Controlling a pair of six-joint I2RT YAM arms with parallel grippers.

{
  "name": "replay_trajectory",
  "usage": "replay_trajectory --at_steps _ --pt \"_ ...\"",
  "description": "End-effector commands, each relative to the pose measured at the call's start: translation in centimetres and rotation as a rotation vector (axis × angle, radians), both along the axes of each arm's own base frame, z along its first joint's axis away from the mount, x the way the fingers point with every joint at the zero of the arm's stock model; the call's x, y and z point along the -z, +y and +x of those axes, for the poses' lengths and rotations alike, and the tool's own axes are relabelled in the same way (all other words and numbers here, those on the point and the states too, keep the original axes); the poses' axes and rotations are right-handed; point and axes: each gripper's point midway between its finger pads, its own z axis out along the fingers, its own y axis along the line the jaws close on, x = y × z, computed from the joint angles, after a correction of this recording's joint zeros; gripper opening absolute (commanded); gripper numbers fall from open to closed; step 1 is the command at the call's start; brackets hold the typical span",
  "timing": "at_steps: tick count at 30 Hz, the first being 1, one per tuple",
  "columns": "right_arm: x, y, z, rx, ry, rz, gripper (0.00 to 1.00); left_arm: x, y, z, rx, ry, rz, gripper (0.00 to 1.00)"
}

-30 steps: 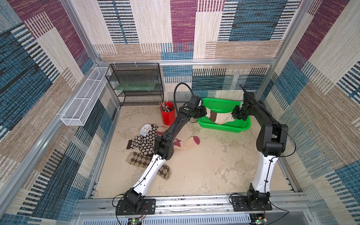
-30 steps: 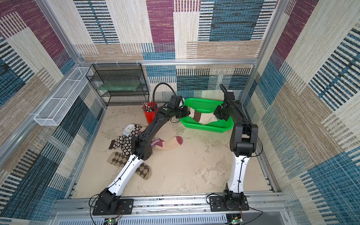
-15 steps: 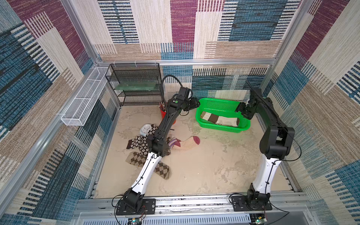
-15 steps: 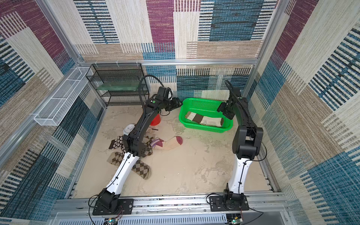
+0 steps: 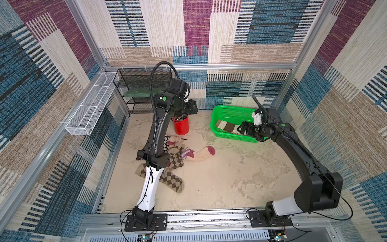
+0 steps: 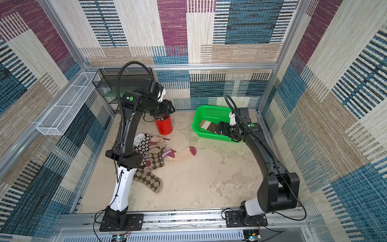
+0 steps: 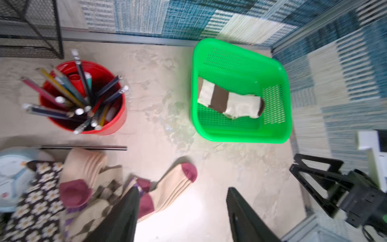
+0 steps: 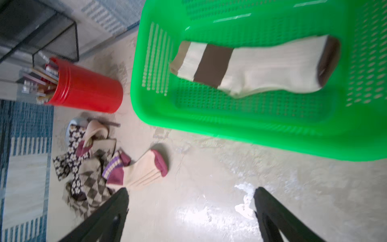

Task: Place the socks together as a pair
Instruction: Place a pair of socks in the bin.

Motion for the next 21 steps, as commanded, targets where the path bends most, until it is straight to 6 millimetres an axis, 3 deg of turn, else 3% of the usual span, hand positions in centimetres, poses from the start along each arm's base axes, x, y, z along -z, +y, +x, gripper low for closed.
replay_trajectory --at_steps 1,7,10,13,16,21 --pt "0.0 2.6 -1.7 -0.054 -0.055 0.073 0.96 1.7 3.5 -5.4 0.02 0.175 0.166 0.66" --pt "2.8 7.2 -4.4 -0.128 -0.003 0.145 0.96 4.6 4.8 -7.9 0.007 0.338 0.228 0.66" --pt "4.3 9.0 -4.4 -0.162 0.037 0.134 0.95 6.4 5.2 -9.6 -0.035 0.351 0.104 0.66" --pt "5.9 11.1 -3.9 -0.212 0.067 0.134 0.94 8.8 6.4 -11.1 -0.113 0.321 -0.012 0.68" --pt "8.2 12.8 -2.8 -0.25 0.103 0.092 0.92 11.9 6.3 -12.7 -0.115 0.37 -0.038 0.67" --pt "12.0 14.4 0.1 -0.254 0.137 -0.008 0.83 15.8 5.7 -11.9 -0.134 0.366 -0.082 0.65"
